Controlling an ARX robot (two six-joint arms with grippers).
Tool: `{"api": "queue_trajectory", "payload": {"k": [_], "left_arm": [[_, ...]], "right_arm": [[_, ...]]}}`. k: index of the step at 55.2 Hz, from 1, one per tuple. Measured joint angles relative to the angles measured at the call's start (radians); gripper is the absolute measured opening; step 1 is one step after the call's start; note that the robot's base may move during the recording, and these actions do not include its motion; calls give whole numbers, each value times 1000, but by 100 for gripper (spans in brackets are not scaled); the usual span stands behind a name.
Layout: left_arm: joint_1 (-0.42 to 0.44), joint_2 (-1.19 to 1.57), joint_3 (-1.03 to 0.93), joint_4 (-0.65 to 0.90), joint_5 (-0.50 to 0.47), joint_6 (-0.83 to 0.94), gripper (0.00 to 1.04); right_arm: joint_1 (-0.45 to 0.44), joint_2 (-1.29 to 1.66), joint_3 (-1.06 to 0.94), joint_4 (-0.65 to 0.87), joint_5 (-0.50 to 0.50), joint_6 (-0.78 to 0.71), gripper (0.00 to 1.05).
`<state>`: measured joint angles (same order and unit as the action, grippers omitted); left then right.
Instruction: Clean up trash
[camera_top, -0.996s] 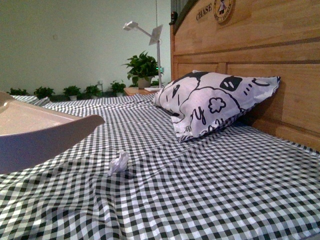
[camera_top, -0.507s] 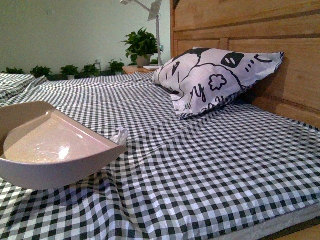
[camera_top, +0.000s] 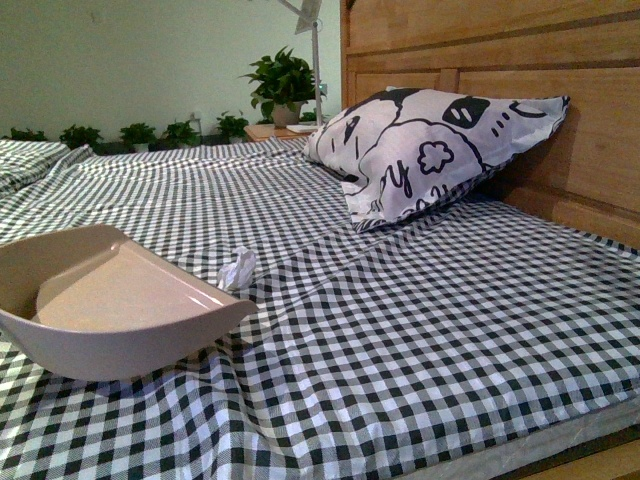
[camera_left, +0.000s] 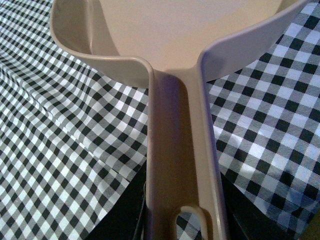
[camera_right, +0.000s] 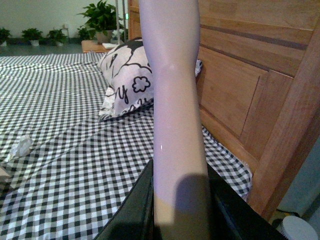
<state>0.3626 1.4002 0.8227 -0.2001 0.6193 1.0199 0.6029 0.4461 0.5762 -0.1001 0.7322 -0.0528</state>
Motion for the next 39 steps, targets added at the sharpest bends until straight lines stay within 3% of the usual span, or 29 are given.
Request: {"api": "queue_trajectory", "payload": {"k": [39], "left_arm": [[-23, 114, 47, 19, 5, 10, 28]], "right_arm": [[0, 0, 0, 0, 0, 0, 22]]}}
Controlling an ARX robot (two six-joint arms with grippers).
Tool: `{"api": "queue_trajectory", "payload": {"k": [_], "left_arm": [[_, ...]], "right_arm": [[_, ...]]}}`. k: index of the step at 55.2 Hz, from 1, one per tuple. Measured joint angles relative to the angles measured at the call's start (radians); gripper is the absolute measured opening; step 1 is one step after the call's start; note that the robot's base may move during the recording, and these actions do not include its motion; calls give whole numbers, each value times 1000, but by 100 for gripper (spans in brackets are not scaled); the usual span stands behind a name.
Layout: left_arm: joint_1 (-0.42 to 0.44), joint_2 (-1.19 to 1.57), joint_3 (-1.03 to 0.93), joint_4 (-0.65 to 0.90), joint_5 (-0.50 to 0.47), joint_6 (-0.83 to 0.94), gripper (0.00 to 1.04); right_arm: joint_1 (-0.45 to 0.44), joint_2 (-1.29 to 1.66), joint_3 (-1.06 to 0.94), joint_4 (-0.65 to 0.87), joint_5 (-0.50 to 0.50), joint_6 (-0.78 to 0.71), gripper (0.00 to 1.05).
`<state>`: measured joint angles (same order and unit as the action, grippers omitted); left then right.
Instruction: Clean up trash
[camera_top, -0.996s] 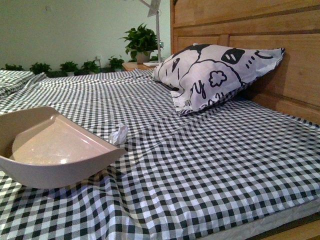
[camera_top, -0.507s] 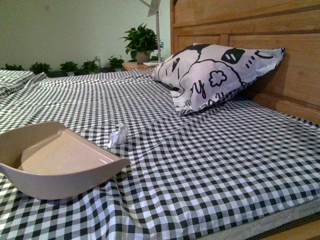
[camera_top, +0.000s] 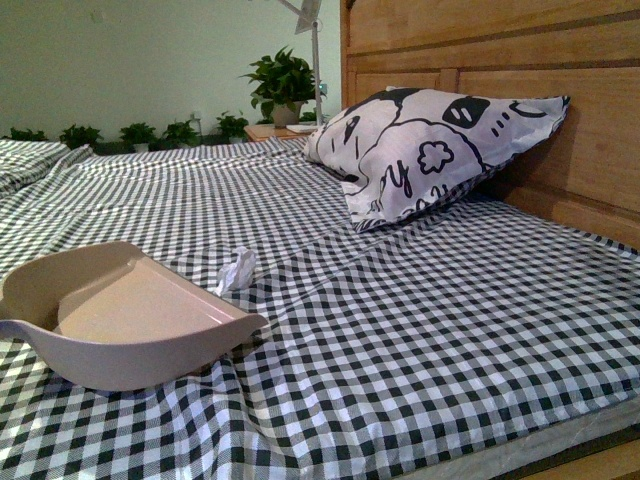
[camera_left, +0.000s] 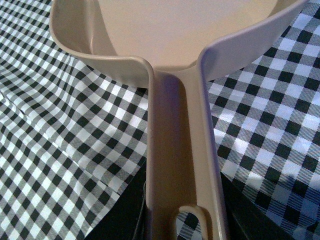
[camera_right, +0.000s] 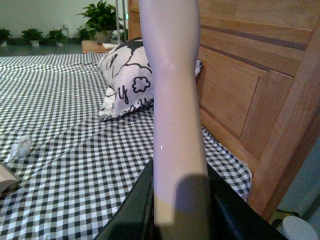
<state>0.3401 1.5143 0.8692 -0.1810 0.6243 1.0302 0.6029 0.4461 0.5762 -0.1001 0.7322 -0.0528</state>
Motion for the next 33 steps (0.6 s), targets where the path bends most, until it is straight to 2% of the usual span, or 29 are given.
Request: {"api": "queue_trajectory", "payload": {"k": [33], "left_arm": [[-6, 39, -7, 13, -1, 1, 28]], "right_arm": [[0, 0, 0, 0, 0, 0, 22]]}}
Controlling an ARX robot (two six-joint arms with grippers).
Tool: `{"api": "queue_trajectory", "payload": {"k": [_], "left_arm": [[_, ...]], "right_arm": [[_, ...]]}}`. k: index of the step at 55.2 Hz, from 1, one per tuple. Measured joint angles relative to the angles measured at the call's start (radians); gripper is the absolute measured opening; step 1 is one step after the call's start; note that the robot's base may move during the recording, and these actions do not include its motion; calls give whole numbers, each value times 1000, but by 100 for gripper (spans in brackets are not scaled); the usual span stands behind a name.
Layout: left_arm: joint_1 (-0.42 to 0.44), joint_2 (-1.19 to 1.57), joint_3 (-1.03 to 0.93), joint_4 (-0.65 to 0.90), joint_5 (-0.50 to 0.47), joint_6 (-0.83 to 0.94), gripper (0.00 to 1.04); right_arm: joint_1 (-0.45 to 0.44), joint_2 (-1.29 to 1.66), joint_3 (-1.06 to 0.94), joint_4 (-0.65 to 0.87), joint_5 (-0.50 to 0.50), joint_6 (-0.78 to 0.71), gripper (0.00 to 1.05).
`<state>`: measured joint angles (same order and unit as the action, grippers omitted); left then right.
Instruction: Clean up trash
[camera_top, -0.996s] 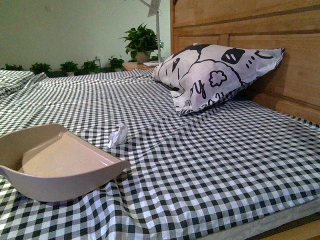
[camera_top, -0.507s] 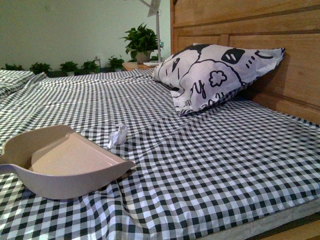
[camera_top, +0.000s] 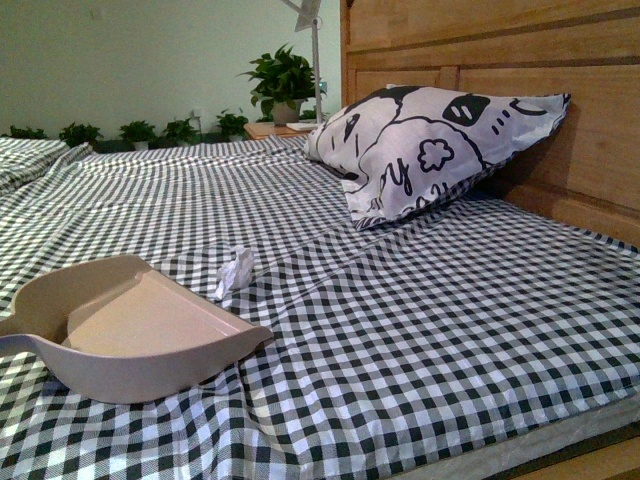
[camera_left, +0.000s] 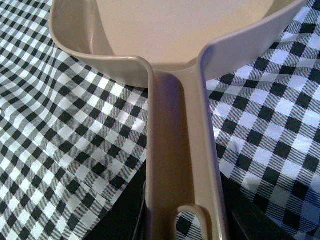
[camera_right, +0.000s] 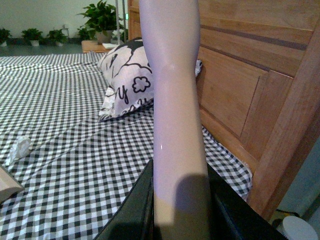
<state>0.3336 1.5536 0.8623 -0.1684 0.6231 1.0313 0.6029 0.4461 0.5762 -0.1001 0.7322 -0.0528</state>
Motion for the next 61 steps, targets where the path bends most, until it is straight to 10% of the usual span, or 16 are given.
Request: {"api": "queue_trajectory", "payload": {"k": [51, 61], "left_arm": [[0, 0, -1, -28, -6, 5, 28], [0, 0, -1, -28, -6, 5, 28]], "right_arm": [[0, 0, 0, 0, 0, 0, 22], [-96, 140, 142, -344, -188, 144, 22]]}}
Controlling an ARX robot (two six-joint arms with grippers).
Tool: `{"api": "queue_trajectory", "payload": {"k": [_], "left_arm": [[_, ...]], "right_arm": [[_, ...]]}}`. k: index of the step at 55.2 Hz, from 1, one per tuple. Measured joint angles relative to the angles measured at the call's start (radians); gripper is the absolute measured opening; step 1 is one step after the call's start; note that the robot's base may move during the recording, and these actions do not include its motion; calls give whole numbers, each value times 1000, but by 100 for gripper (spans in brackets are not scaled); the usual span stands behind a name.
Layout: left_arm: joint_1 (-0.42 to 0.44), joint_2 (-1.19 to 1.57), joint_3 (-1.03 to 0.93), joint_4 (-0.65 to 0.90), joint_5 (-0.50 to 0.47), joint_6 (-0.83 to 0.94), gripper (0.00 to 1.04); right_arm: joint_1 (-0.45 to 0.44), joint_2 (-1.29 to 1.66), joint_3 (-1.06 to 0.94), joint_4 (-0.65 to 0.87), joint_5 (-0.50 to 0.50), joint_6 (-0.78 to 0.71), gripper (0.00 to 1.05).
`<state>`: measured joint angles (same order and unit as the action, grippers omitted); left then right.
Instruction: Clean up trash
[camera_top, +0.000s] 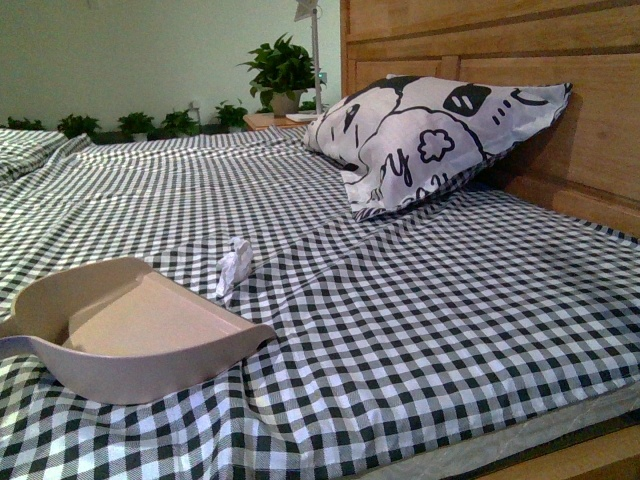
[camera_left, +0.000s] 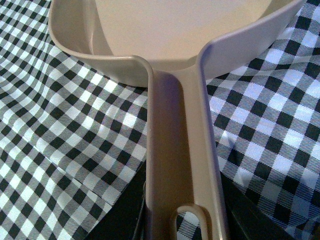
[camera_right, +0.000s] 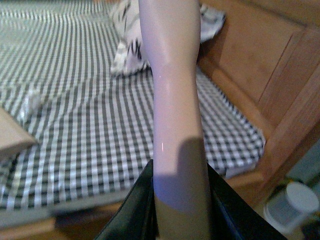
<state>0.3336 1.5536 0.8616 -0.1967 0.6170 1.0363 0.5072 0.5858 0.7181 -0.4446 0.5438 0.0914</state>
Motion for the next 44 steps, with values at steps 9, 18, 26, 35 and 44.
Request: {"api": "queue_trajectory", "payload": {"k": [9, 18, 26, 35, 44], "left_arm": [[0, 0, 0, 0, 0, 0, 28], [0, 0, 0, 0, 0, 0, 28], [0, 0, 0, 0, 0, 0, 28], [0, 0, 0, 0, 0, 0, 28], [0, 0, 0, 0, 0, 1, 28]], "right_arm": [[-39, 186, 50, 72, -105, 19, 22], [-9, 420, 140, 176, -132, 42, 22], [44, 612, 228, 239, -134, 48, 22], [95, 825, 331, 289, -114, 49, 22], [124, 1014, 462, 280, -99, 72, 22]]}}
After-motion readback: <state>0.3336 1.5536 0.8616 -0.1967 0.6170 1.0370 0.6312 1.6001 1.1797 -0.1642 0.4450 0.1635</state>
